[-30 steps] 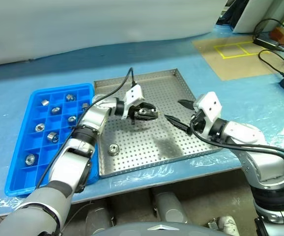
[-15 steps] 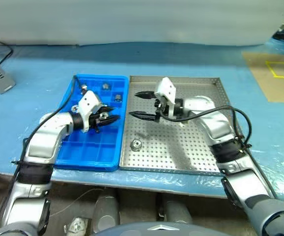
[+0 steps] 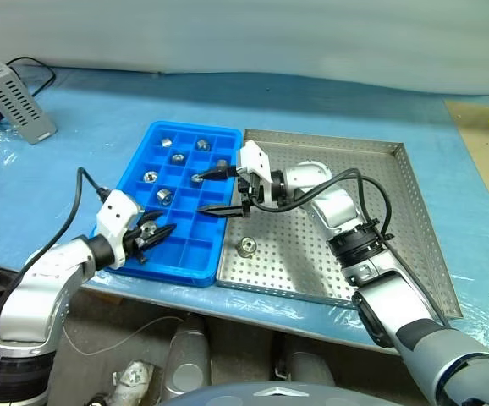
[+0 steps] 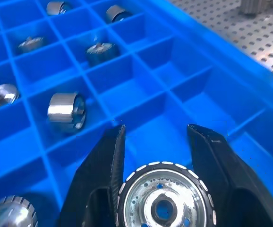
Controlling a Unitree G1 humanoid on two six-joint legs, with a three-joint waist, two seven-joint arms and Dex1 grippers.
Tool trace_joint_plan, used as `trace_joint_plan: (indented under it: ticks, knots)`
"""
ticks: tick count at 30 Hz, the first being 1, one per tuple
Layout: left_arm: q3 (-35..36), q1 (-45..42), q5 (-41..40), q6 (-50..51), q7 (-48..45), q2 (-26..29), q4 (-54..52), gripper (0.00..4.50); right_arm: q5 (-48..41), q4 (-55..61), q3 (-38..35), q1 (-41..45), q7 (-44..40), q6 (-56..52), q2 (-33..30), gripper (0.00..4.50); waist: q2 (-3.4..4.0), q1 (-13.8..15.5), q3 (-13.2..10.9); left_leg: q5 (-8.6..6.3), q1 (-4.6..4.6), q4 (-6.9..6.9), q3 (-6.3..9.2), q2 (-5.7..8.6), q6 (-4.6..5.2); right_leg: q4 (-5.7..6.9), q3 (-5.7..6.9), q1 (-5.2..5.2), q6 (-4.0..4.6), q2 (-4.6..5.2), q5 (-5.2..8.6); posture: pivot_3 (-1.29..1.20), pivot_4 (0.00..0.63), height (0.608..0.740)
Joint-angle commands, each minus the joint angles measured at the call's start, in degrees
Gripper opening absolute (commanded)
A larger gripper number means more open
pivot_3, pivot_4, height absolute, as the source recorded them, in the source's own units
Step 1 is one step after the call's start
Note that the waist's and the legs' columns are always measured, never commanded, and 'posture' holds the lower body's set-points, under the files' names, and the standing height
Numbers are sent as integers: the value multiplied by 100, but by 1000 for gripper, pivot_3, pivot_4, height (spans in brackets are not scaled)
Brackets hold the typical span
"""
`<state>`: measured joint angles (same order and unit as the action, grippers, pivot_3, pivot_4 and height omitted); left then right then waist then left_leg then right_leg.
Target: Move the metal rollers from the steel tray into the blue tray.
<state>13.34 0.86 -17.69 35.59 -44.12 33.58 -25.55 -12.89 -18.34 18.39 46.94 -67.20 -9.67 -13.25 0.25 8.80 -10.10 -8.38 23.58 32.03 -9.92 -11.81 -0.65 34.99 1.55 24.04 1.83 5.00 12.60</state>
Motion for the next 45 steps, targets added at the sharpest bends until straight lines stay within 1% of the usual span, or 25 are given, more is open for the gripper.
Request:
trace_joint_plan:
  ticks: [1, 3, 7, 12, 14, 16, 17, 18, 19, 25, 27, 31, 34, 37, 40, 42, 45]
  knots:
    - [421, 198, -140, -94, 95, 180, -223, 1762, -2, 73, -28, 136, -53, 129, 115, 3745, 0, 0, 0, 1, 2, -1, 0, -1, -1, 0, 0, 2, -1, -2, 1, 345, 150, 740]
    - [469, 331, -216, -85, 92, 223, -253, 1762, 23, 70, -39, 134, -51, 128, 141, 3745, 0, 1, 0, 1, 5, -4, 1, -1, -2, -1, -2, 8, -3, -4, 2, 345, 150, 740]
    - [265, 468, -182, -182, 71, 288, -207, 1762, 85, 87, -54, 110, -19, 141, 128, 3745, -1, -1, 0, 2, 7, -10, -1, 0, -3, -3, -3, 12, -7, -4, 4, 320, 150, 740]
    - [42, 359, -220, -36, 165, 309, -173, 1762, 131, 159, -115, 33, 42, 111, 61, 3745, -1, -5, 1, 4, 6, -11, -3, 0, -6, -2, -4, 12, -7, -4, 4, 296, 150, 740]
    - [5, 260, -198, 2, 262, 270, -6, 1762, 150, 190, -124, -7, 99, 112, 41, 3745, -1, -7, 1, 4, 5, -11, -5, -1, -6, -1, -4, 13, -7, -5, 4, 288, 150, 740]
    - [-71, 248, -171, -30, 233, 310, 120, 2491, 177, 213, -120, -39, 172, 122, 31, 3745, -1, -12, 1, 6, 5, -11, -7, -2, -9, 1, -4, 13, -7, -7, 4, 283, 150, 740]
    - [-95, 262, -159, -11, 244, 334, 118, 2727, 170, 240, -125, -55, 200, 105, 31, 3745, -1, -14, 1, 6, 5, -11, -7, -2, -10, 1, -4, 14, -7, -8, 4, 272, 150, 740]
    - [-117, 270, -150, -10, 246, 356, 105, 3087, 158, 270, -131, -70, 218, 87, 27, 3745, -1, -19, 1, 6, 5, -11, -8, -2, -10, 2, -4, 14, -7, -8, 4, 269, 150, 740]
    - [-123, 271, -173, -29, 206, 375, 106, 3340, 147, 300, -140, -82, 234, 71, 16, 3745, -1, -21, 1, 6, 4, -11, -8, -2, -10, 2, -6, 14, -7, -8, 4, 263, 150, 740]
    - [-106, 6, -170, -408, -36, 551, 509, 3340, 102, 484, -204, -174, 306, -43, -127, 3745, -3, -21, 2, 11, 1, -11, -9, -3, -17, 6, -8, 14, -7, -22, 4, 221, 150, 740]
    - [-131, -238, -345, -369, -166, 582, 530, 3340, 21, 692, -265, -260, 286, -219, -267, 3745, -3, -4, 2, 15, -1, -11, -8, -3, -24, 10, -7, 14, -7, -29, 4, 202, 150, 740]
    - [-314, -728, -810, -164, -601, 701, 187, 3340, -245, 1383, -388, -764, 27, -876, -891, 3745, -9, -6, 5, 18, -1, -1, -6, -3, -28, 21, -11, 12, -7, -31, 3, 170, 150, 740]
    - [-694, -938, -726, -551, -1025, 801, 261, 3340, -219, 1766, -333, -1179, -69, -1047, -1299, 3745, -10, -32, 6, 16, -10, 6, -9, -3, -26, 25, -17, 7, -7, -30, 3, 122, 150, 740]
    - [-1132, -1175, -546, -803, -1298, 808, 578, 3340, -201, 1940, -274, -1334, -27, -1215, -1424, 3745, -9, -142, 6, 22, -23, 4, -11, -7, -36, 38, -24, 9, -8, -43, 3, 89, 150, 740]
    - [-1521, -1480, -594, -862, -1562, 682, 830, 3340, -84, 2043, -99, -1593, -75, -1256, -1533, 3745, -9, -207, 6, 38, -37, -6, -10, -16, -62, 58, -30, 14, -7, -58, 4, 45, 150, 740]
    - [-1668, -1594, -668, -851, -1763, 679, 968, 3340, -27, 2021, -46, -1709, 18, -1263, -1506, 3745, -9, -213, 6, 44, -42, -10, -10, -23, -70, 63, -31, 14, -5, -65, 5, 45, 150, 740]
    - [-1739, -1651, -732, -929, -2070, 716, 1184, 3340, 116, 1785, -7, -1714, 257, -1209, -1374, 3745, -9, -300, 6, 45, -42, -10, -10, -22, -71, 66, -31, 15, -3, -66, 5, 21, 150, 740]
